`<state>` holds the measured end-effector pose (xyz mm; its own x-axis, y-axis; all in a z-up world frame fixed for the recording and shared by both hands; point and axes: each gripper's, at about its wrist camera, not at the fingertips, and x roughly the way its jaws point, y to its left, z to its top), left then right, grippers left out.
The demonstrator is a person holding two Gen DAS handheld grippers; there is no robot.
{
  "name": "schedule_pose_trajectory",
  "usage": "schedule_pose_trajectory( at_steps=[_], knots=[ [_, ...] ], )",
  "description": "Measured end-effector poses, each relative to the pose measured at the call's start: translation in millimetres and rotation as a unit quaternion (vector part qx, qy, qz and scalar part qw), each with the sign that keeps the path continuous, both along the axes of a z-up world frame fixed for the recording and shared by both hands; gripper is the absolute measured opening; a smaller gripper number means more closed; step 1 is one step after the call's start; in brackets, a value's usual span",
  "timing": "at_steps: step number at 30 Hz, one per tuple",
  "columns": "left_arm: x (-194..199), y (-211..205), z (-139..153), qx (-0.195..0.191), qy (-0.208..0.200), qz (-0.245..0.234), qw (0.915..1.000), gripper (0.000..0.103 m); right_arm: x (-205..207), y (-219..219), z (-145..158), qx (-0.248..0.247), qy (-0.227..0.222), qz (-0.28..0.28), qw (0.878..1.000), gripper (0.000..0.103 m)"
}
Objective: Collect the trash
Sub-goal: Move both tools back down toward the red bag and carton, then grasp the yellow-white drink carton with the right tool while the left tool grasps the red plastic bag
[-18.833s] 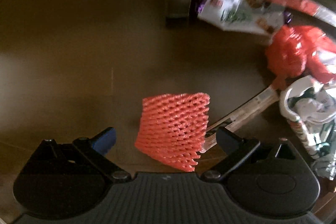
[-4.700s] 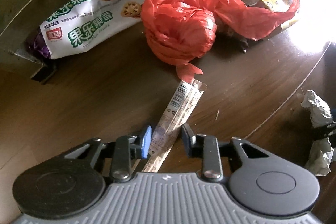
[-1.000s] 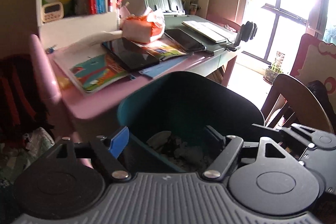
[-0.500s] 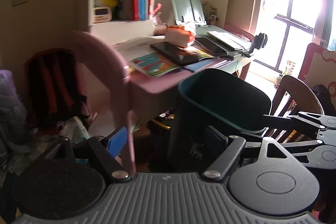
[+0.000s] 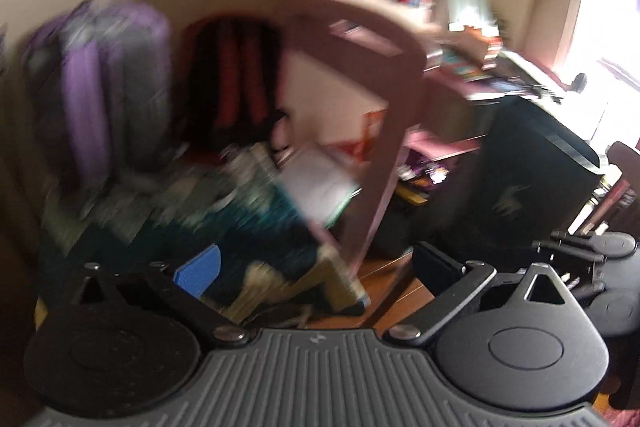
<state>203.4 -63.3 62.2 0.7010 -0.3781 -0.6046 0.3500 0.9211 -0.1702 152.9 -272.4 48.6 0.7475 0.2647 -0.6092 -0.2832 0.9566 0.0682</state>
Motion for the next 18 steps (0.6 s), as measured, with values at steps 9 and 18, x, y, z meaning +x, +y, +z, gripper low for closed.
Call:
schedule_pose_trajectory(
  at_steps=[9,18],
  knots=[
    [45.7,110.2,-150.6,0.027,0.115,0.094,0.9886,0.103,65.8,104.9,-135.0,-0.041,0.084,0.073,0.993,0.063],
    [87.4,161.7,-318.0,0.086,0.229,0.109,0.9636,0.103,123.4,160.9,-282.7,-0.131,0.171,0.189,0.958,0.063]
  ],
)
